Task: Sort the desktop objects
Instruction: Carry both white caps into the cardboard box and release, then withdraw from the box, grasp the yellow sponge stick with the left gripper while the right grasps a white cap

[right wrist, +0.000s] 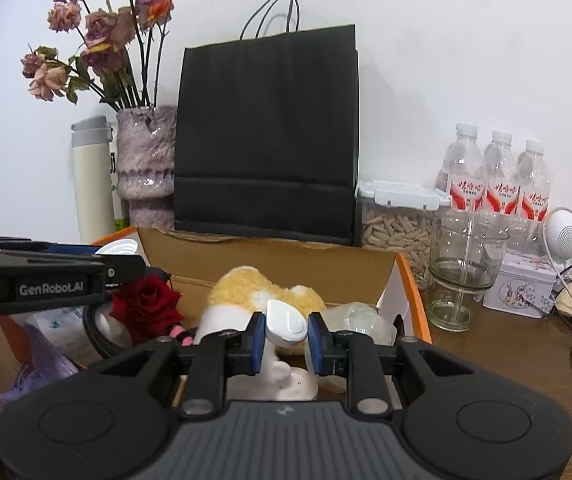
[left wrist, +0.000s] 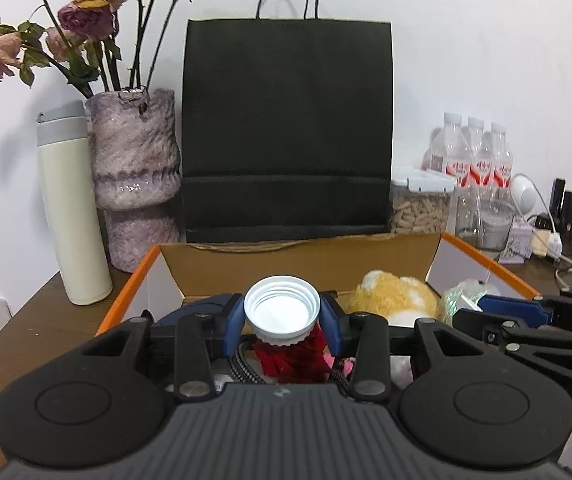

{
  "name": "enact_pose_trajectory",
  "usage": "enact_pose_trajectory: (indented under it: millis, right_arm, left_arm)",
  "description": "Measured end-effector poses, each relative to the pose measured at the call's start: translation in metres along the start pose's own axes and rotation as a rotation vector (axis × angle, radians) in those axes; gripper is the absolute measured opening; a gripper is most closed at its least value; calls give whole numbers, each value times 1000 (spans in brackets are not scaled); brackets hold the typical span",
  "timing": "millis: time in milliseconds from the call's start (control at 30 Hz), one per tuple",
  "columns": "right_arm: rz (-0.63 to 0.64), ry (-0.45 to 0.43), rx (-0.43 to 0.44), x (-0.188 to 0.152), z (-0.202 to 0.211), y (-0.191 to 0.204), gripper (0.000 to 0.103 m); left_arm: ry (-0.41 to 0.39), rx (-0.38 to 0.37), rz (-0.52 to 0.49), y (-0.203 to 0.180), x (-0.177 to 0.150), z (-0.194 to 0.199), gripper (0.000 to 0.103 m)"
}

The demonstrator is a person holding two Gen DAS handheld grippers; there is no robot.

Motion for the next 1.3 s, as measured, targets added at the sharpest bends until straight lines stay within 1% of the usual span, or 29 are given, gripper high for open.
enact_pose_trajectory:
  millis: [367, 433, 467, 500, 533, 567, 600, 633, 667, 700, 733, 800, 1100, 1300]
  right_arm:
    - [22, -9, 4, -3, 5, 4, 22]
    - [26, -18, 2, -3, 6, 5, 24]
    - [27, -24, 0, -3, 7, 5, 26]
    - [26, -29, 0, -2, 8, 5, 36]
    - [25, -34, -2, -2, 9, 5, 52]
    - [22, -42, -4, -2, 10, 5, 60]
    - [21, -52, -4, -1, 12, 4, 74]
    - [21, -64, -1, -1, 14, 4, 79]
    - [20, -80, -12, 0, 16, 4, 81]
    - [20, -90, -18, 0, 18, 4, 86]
    - [14, -98, -19, 1, 19, 3, 94]
    - [11, -102, -13, 2, 20, 2, 102]
    - [40, -114, -15, 0, 23, 7, 103]
    - [46, -135, -21, 0, 29, 8, 103]
  left_arm:
    - [-2, 9, -24, -2, -2, 1, 42]
    - [-3, 12, -26, -2, -3, 1, 46]
    - [-4, 16, -27, -2, -3, 2, 56]
    - [-11, 8, -28, -2, -3, 2, 64]
    - [-17, -2, -30, -3, -3, 3, 68]
    - [-27, -6, -36, -5, -3, 5, 78]
    - [-44, 12, -46, -6, -3, 8, 86]
    - [-62, 58, -57, -7, -2, 10, 93]
    - [-79, 104, -67, -6, -2, 12, 103]
    - [-96, 116, -68, -4, -1, 14, 103]
    - [-103, 104, -58, -3, -1, 14, 103]
    - [-97, 86, -24, 0, -1, 14, 103]
    - [-107, 104, -27, 1, -2, 17, 103]
    - [-117, 121, -22, 4, -6, 28, 103]
Point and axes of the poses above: each gripper's, at about its wrist camera, not at the fingertips, and z roughly against the way its jaws point, y to its left, x to its top, the point moved 4 cm from there along -z, roughly the way its jaws point, and after that the axes turned 5 degrees about -z, right-handed, at the moved point
